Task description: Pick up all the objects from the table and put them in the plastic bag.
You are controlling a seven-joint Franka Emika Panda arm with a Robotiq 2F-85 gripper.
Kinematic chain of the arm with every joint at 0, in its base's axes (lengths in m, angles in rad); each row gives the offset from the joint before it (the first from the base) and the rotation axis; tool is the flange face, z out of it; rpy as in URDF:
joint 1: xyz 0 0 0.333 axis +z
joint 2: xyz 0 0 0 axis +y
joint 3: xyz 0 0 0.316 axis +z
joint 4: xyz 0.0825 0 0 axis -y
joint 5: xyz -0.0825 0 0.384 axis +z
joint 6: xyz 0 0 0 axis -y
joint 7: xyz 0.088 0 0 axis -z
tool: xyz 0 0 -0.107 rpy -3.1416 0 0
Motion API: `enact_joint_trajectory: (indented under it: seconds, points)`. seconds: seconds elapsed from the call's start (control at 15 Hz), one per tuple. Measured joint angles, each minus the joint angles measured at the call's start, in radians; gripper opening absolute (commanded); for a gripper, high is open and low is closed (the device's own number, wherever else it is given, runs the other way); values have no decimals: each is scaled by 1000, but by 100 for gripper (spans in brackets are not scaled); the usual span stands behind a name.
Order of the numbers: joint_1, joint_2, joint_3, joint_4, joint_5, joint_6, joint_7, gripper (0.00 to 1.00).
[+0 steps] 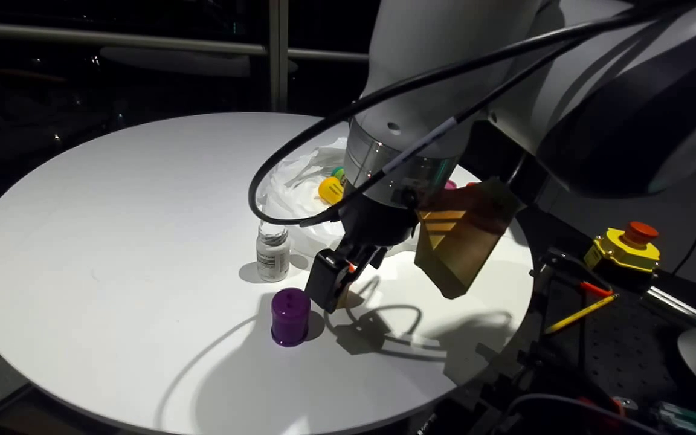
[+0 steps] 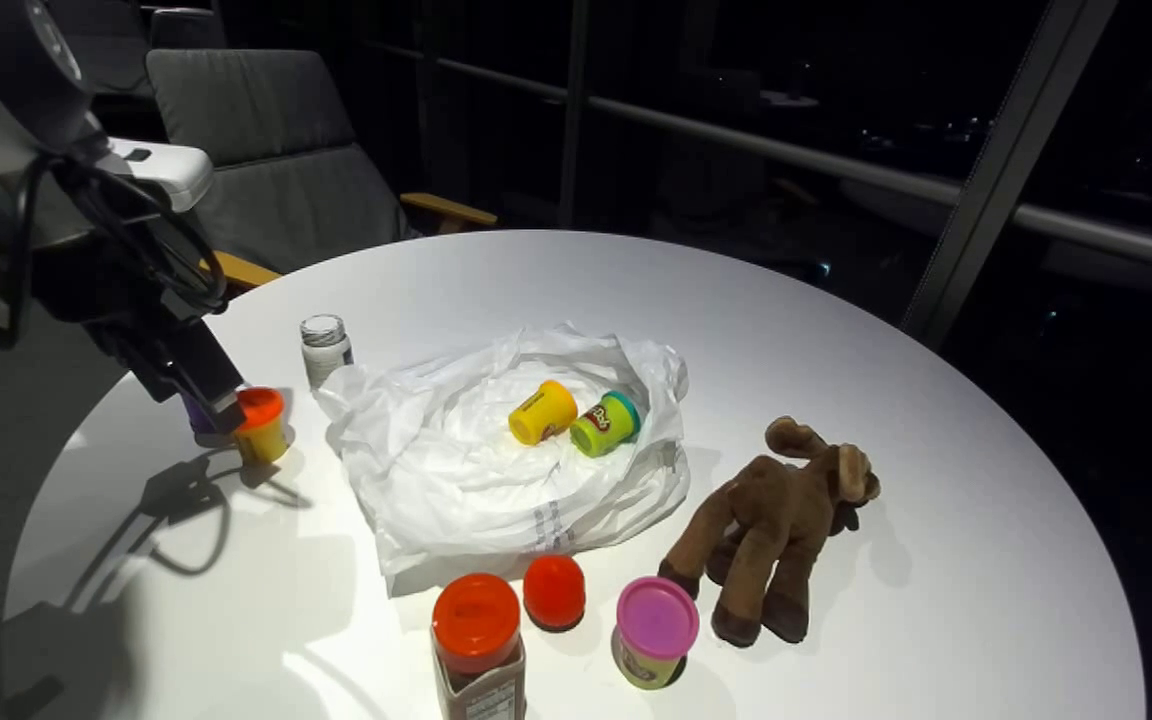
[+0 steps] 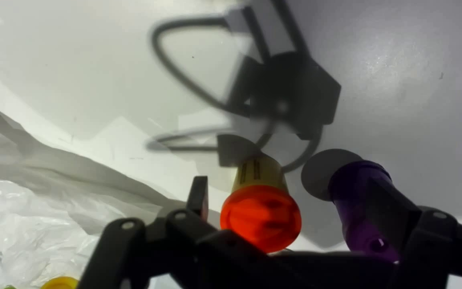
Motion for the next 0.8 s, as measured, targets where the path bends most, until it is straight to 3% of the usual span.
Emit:
enact_joint_trajectory:
  seconds: [0.2,0.47,0.53,0.6,0.67,0.73,0.8]
  points:
    - [2,1,-6,5,-9,0,15,100]
    - [2,14,-27,23,-16,0,24,58]
    - [2,21,-33,31,-16,0,24,59]
    - [1,31,-38,39,-16,0,24,43]
    - [-2,44,-40,49,-15,0,24,35]
    - [-5,58,-42,59,-15,0,24,29]
    - [-7,67,-42,69,-15,0,24,29]
